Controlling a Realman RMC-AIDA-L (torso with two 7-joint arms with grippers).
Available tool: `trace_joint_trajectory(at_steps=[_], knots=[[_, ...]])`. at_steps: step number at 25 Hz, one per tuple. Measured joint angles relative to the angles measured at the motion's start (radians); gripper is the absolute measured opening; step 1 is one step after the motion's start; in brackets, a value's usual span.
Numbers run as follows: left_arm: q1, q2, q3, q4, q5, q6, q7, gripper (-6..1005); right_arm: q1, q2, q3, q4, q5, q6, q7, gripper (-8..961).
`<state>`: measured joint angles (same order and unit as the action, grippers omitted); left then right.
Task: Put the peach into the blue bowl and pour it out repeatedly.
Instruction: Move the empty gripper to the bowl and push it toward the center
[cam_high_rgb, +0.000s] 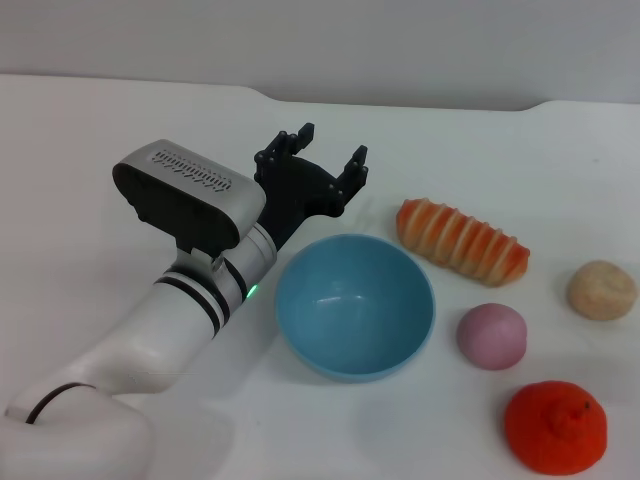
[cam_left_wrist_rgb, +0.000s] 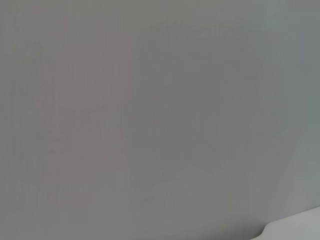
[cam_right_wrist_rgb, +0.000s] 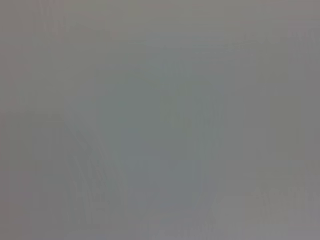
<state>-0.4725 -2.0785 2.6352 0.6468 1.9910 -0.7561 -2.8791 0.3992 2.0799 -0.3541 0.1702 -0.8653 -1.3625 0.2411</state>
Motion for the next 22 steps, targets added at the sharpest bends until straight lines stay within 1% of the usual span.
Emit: trace_joint_trajectory(at_steps=[9, 11, 14, 15, 17, 18, 19, 21, 22], knots=[[-0.002, 0.0, -0.003, 0.003, 0.0, 0.0, 0.0, 668, -0.002, 0.0, 0.004, 0.0, 0.005, 0.01, 0.001, 701], [0.003, 0.0, -0.021, 0.025, -0.021, 0.01, 0.0, 667, -0.002, 0.0, 0.004, 0.0, 0.006, 0.012, 0.001, 700], [0.009, 0.01, -0.077, 0.103, -0.067, 0.058, 0.0, 667, -0.002, 0.0, 0.007, -0.001, 0.006, 0.013, 0.001, 700], [0.006, 0.017, -0.129, 0.145, -0.069, 0.119, 0.0, 667, -0.002, 0.0, 0.011, -0.002, 0.006, 0.014, 0.001, 700], [-0.003, 0.024, -0.221, 0.195, -0.045, 0.243, 0.001, 667, -0.002, -0.001, 0.015, -0.003, 0.006, 0.016, 0.001, 700], [-0.009, 0.027, -0.28, 0.216, -0.026, 0.331, 0.003, 667, -0.001, -0.001, 0.015, -0.004, 0.006, 0.017, 0.001, 700], [-0.015, 0.029, -0.357, 0.236, 0.001, 0.44, 0.01, 667, -0.001, -0.001, 0.015, -0.004, 0.006, 0.017, 0.001, 700], [-0.029, 0.027, -0.543, 0.278, 0.065, 0.71, 0.042, 667, -0.002, -0.001, 0.015, -0.005, 0.006, 0.017, 0.001, 700], [-0.033, 0.027, -0.599, 0.29, 0.081, 0.799, 0.06, 667, -0.002, -0.001, 0.015, -0.005, 0.006, 0.017, 0.001, 700]])
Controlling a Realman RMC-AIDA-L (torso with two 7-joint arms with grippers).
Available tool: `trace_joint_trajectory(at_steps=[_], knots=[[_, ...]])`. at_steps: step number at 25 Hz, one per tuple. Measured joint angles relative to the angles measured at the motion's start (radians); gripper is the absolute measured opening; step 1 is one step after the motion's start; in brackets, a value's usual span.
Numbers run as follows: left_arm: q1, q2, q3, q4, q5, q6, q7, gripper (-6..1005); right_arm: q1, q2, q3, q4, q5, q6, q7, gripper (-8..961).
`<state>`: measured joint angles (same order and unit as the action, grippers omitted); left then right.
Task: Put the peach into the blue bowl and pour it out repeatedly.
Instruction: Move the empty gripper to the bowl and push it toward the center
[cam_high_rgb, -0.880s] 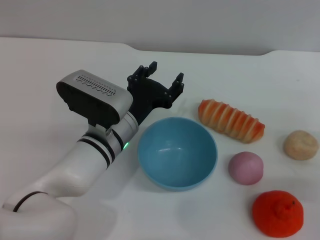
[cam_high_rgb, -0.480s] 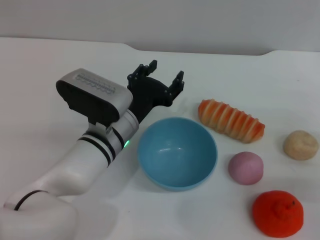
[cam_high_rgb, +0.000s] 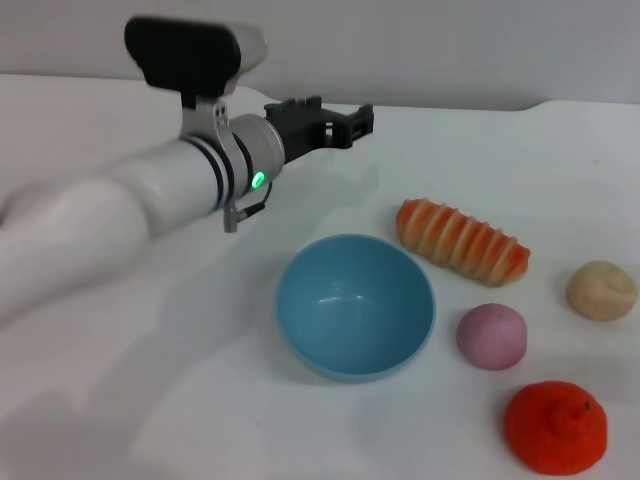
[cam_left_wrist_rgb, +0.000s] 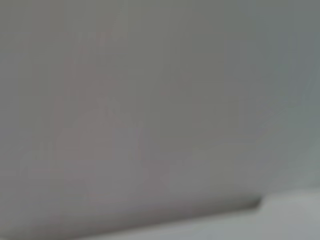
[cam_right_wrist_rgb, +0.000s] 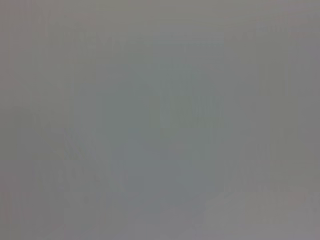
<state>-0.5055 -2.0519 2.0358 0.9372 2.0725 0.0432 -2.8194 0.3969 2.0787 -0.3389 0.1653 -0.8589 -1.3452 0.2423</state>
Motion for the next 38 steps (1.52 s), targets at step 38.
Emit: trace_joint_trajectory(at_steps=[38], knots=[[-0.165, -0.009, -0.514, -0.061, 0.266, 1.037, 0.288, 668, 0.015, -0.002, 0.0, -0.026, 0.0, 0.036, 0.0, 698]])
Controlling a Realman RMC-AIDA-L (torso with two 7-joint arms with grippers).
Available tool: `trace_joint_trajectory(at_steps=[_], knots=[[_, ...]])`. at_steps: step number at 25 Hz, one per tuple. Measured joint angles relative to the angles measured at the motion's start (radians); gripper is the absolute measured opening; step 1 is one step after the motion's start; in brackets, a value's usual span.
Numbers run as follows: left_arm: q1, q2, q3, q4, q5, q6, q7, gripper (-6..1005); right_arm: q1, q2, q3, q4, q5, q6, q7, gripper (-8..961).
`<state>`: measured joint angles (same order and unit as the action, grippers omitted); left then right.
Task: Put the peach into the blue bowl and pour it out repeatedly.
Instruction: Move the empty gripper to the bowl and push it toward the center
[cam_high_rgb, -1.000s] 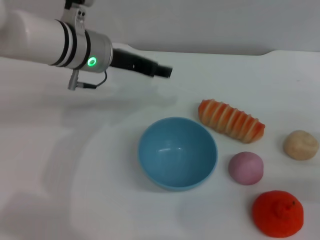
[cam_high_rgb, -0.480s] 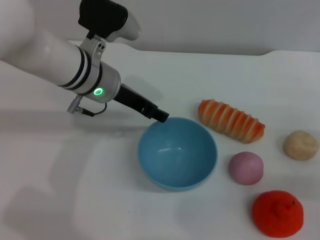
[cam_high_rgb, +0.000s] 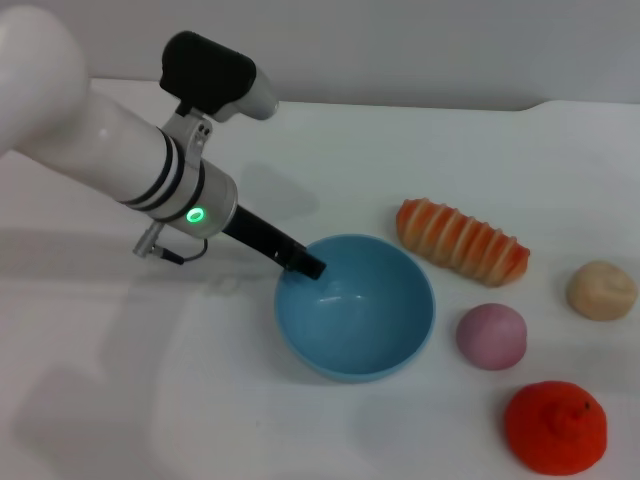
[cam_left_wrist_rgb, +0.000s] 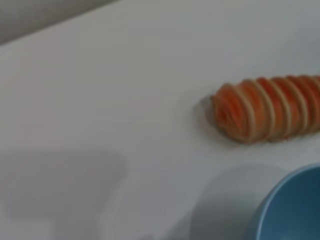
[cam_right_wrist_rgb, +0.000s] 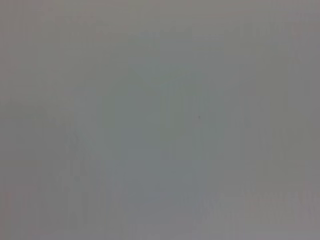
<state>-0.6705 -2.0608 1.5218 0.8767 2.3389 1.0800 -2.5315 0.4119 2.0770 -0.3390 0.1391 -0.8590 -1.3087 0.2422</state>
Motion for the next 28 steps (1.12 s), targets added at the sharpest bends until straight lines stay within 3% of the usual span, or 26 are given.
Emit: trace_joint_trajectory(at_steps=[3, 14, 28], knots=[[-0.002, -0.003, 0.004, -0.016, -0.006, -0.006, -0.004, 668, 0.002, 0.0, 0.0, -0.003, 0.0, 0.007, 0.0, 698], [-0.001, -0.007, 0.035, -0.056, -0.012, -0.032, -0.011, 507, 0.008, 0.0, 0.0, -0.004, 0.0, 0.02, 0.0, 697], [-0.008, -0.005, 0.052, -0.051, -0.016, -0.045, -0.037, 53, 0.001, -0.001, 0.003, -0.016, -0.001, 0.057, 0.094, 696]])
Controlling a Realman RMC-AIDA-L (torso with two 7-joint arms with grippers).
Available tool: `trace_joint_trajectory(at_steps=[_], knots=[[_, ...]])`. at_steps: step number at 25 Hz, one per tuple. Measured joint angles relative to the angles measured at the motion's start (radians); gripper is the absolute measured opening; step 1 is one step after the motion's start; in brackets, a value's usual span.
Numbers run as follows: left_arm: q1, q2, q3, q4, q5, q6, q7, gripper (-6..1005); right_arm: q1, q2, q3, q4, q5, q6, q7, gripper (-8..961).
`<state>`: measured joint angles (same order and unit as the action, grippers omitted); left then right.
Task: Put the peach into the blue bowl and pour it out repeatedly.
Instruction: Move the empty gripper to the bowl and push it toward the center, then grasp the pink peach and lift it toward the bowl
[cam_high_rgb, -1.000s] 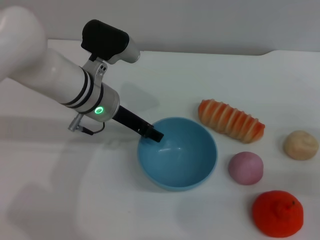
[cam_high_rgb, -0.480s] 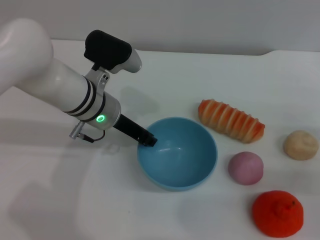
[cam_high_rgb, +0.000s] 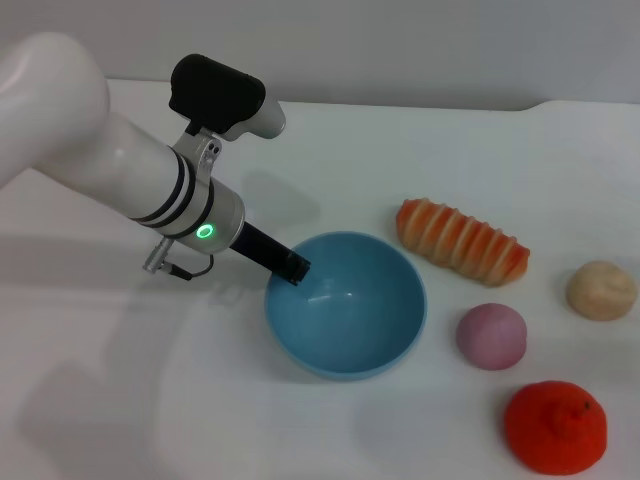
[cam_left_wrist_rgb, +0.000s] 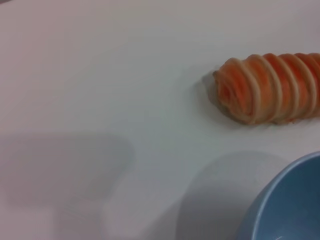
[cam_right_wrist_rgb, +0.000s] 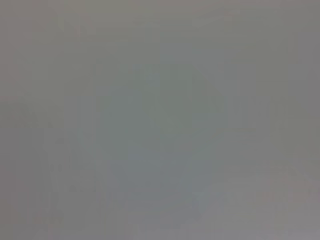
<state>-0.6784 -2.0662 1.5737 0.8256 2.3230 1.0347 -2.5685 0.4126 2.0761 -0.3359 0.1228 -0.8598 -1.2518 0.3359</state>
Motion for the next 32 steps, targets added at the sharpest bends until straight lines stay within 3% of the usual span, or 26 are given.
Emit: trace_joint_trajectory(at_steps=[4, 7, 10, 16, 21, 25, 28, 32], knots=[[-0.008, 0.003, -0.007, 0.008, 0.0, -0.003, -0.004, -1, -0.001, -0.004, -0.005, -0.025, -0.003, 0.041, 0.086, 696], [-0.042, 0.007, -0.01, 0.02, 0.058, -0.011, -0.059, -2, 0.0, -0.009, -0.042, -0.137, -0.086, 0.153, 0.325, 696], [-0.103, 0.008, -0.033, 0.024, 0.163, -0.002, -0.127, -2, 0.0, -0.011, -0.086, -0.3, -0.268, 0.257, 0.6, 696], [-0.206, 0.008, -0.179, 0.031, 0.248, 0.068, -0.138, -1, 0.006, -0.019, -0.122, -0.68, -0.778, 0.344, 1.248, 696], [-0.233, 0.006, -0.21, 0.026, 0.284, 0.1, -0.146, -1, 0.045, -0.028, -0.124, -0.907, -1.171, 0.209, 1.601, 695], [-0.236, 0.005, -0.21, 0.022, 0.29, 0.088, -0.168, -2, 0.129, -0.057, -0.138, -0.998, -1.42, -0.006, 1.779, 695], [-0.242, 0.003, -0.21, 0.006, 0.336, 0.068, -0.222, -2, 0.186, -0.067, -0.172, -1.006, -1.527, -0.138, 1.822, 686], [-0.246, 0.002, -0.21, -0.004, 0.378, 0.06, -0.252, -1, 0.207, -0.055, -0.285, -1.006, -1.561, -0.213, 1.859, 668]])
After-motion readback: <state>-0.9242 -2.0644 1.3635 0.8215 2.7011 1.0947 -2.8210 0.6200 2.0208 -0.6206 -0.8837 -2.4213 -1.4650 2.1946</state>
